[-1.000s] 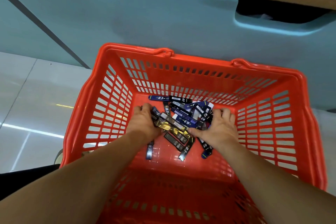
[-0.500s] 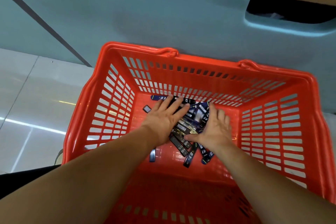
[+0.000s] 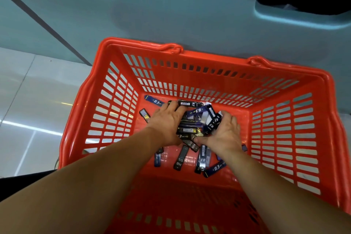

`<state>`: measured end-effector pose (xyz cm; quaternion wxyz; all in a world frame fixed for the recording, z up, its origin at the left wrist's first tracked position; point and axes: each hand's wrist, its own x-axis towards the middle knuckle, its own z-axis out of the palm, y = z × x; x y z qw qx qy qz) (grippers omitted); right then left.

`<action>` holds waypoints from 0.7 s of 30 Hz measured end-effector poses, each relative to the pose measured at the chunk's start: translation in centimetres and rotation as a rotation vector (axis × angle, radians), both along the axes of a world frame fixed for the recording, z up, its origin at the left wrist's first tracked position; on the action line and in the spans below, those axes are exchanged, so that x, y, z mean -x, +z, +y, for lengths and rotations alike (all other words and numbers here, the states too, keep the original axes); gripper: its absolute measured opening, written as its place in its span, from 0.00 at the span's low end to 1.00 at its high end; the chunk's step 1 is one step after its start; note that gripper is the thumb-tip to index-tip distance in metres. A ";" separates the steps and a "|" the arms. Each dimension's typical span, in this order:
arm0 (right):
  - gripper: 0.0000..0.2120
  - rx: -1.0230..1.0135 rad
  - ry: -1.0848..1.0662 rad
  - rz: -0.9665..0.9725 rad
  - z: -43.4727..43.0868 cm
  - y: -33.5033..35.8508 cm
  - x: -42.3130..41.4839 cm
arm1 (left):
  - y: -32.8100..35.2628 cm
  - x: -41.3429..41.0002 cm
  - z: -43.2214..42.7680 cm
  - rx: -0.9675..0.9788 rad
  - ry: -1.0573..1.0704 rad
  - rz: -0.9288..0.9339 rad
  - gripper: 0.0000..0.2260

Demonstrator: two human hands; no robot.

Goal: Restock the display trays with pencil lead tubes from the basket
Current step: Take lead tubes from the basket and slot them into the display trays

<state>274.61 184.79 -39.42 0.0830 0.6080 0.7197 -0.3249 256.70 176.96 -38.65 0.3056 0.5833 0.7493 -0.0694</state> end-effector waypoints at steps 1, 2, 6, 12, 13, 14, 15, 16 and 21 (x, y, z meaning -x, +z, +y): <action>0.61 0.007 -0.006 -0.002 0.0 0.0 0.1 | 0.0 -0.1 0.0 0.007 0.030 -0.008 0.50; 0.61 0.013 -0.003 -0.013 -0.1 0.0 0.2 | -0.1 -0.3 0.0 0.014 0.053 -0.006 0.51; 0.56 0.034 -0.022 -0.039 0.0 0.2 0.3 | -0.3 -0.4 0.0 0.026 0.075 0.051 0.52; 0.51 0.040 0.021 -0.087 0.6 0.7 1.3 | -0.3 -0.1 0.2 0.010 0.034 0.107 0.49; 0.49 0.042 0.035 -0.075 0.7 0.7 1.4 | -0.3 -0.2 0.2 0.013 0.034 0.102 0.49; 0.48 0.048 0.047 -0.065 0.8 0.7 1.6 | -0.2 -0.2 0.2 0.016 0.033 0.101 0.49; 0.46 0.057 0.050 -0.055 0.9 0.7 1.7 | -0.2 -0.2 0.2 0.026 0.030 0.102 0.50; 0.44 0.067 0.040 -0.046 1.0 0.7 1.9 | -0.2 -0.2 0.3 0.038 0.022 0.107 0.50; 0.49 0.199 -0.025 -0.021 2.1 1.2 2.5 | 0.0 -0.5 0.7 0.052 -0.022 0.167 0.51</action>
